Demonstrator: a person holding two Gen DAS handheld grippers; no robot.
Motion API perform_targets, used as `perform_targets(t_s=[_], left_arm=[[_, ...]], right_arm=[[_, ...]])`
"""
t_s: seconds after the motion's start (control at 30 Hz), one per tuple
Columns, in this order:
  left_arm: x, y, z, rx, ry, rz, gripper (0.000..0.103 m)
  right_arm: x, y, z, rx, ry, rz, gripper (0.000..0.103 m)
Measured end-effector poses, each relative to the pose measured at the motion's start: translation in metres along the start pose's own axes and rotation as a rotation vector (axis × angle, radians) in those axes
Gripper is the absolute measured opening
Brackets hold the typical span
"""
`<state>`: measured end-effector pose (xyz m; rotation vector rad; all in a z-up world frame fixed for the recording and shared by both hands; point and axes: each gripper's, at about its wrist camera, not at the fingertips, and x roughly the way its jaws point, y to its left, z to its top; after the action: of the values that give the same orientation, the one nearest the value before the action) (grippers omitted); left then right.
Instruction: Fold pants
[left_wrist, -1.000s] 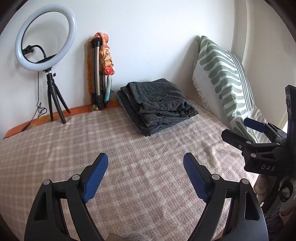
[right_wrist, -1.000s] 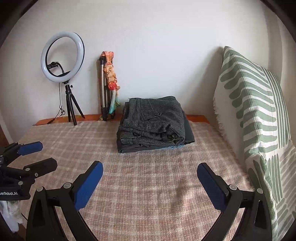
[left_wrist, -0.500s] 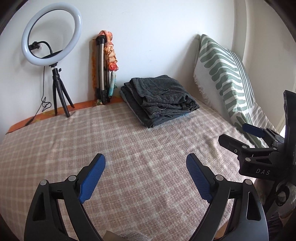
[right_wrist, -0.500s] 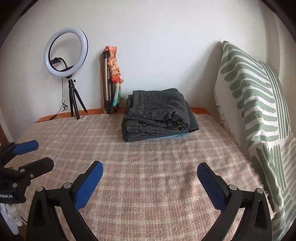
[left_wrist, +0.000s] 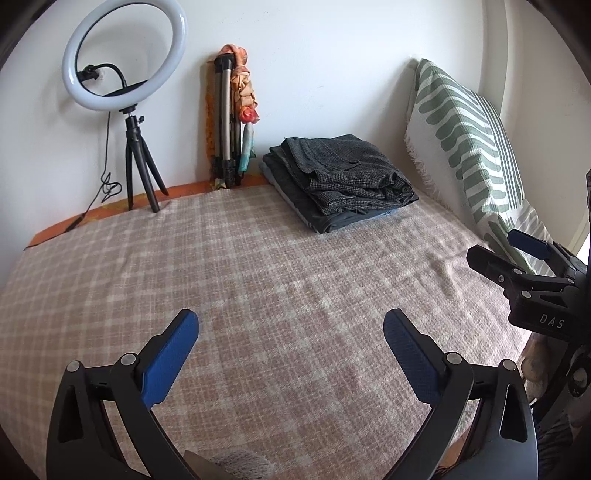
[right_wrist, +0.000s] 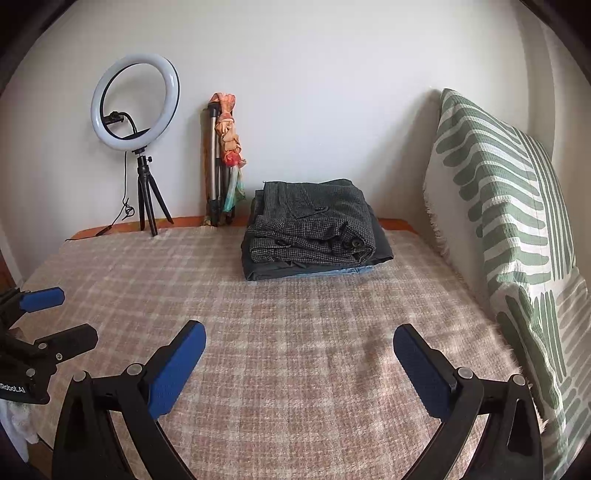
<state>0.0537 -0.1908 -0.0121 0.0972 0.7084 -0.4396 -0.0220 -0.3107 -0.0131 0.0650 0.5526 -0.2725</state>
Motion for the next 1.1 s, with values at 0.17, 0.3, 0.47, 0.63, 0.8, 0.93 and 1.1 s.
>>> perform_targets(t_s=[0.17, 0.3, 0.47, 0.63, 0.8, 0.93, 1.1], left_arm=[[-0.002, 0.006, -0.003, -0.013, 0.006, 0.013, 0.1], [-0.002, 0.009, -0.002, -0.022, 0.012, 0.03, 0.1], [-0.001, 0.013, -0.003, -0.031, 0.017, 0.031, 0.1], [-0.001, 0.013, -0.003, -0.029, 0.018, 0.031, 0.1], [-0.002, 0.012, -0.003, -0.02, 0.015, 0.03, 0.1], [-0.002, 0.011, -0.003, -0.018, 0.015, 0.029, 0.1], [-0.003, 0.01, -0.003, -0.02, 0.015, 0.026, 0.1]], right_arm=[[-0.001, 0.001, 0.001, 0.017, -0.007, 0.011, 0.103], [0.0, 0.003, 0.002, 0.021, -0.01, 0.014, 0.103], [0.002, 0.004, 0.002, 0.018, -0.005, 0.021, 0.103], [0.002, 0.004, 0.003, 0.022, -0.006, 0.024, 0.103], [0.002, 0.003, 0.003, 0.027, -0.006, 0.025, 0.103], [0.003, 0.003, 0.003, 0.027, -0.007, 0.027, 0.103], [0.002, 0.003, 0.003, 0.031, -0.008, 0.026, 0.103]])
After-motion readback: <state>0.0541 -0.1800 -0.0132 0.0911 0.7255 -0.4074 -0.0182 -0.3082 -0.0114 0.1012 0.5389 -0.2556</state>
